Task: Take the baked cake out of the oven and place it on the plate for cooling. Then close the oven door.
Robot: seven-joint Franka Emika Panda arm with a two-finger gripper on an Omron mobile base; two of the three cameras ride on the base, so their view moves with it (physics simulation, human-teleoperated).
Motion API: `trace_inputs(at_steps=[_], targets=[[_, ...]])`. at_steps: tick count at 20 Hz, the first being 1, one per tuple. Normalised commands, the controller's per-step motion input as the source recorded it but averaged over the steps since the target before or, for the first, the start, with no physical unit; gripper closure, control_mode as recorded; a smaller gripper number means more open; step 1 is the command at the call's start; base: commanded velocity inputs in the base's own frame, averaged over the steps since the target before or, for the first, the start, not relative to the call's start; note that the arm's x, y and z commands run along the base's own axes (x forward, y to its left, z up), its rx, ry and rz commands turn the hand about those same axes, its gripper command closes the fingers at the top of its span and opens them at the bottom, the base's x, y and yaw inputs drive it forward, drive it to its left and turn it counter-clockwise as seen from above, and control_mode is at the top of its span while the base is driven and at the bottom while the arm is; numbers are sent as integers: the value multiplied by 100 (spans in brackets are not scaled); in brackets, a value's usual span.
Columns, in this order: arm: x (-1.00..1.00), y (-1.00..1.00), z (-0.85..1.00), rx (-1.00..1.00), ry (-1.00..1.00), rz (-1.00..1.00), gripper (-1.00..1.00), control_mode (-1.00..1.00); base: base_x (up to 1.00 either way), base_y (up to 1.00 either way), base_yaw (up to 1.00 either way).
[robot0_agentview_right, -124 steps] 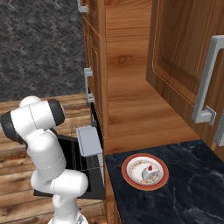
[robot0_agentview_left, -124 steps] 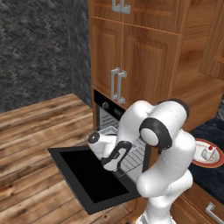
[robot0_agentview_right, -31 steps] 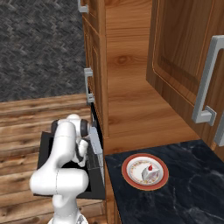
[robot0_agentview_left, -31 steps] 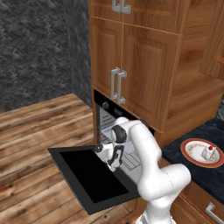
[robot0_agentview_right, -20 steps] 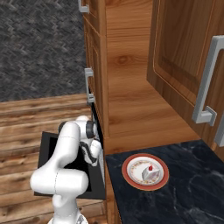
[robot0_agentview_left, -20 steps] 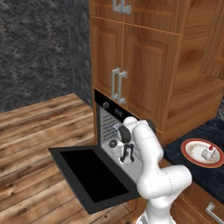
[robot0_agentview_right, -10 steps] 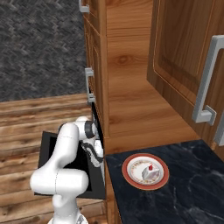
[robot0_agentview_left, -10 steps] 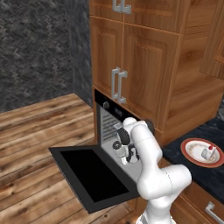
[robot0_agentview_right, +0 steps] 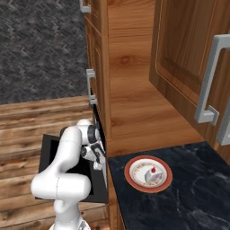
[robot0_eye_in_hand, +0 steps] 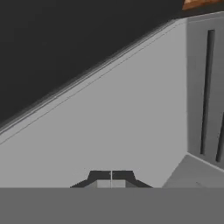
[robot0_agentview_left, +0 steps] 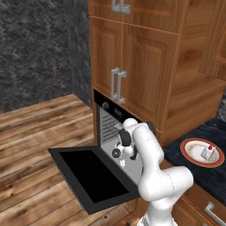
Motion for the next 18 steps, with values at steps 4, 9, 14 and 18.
trace_inputs(at_steps=[4,9,14,18], targets=[[-69,100,22,-28,-79,0,100,-100,0,0,0],[-62,100,47,-17,-62,-2,100,-100,0,0,0],[-56,100,66,-13,-40,-2,100,-100,0,0,0],[-28,94,98,-3,-35,-1,100,-100,0,0,0]])
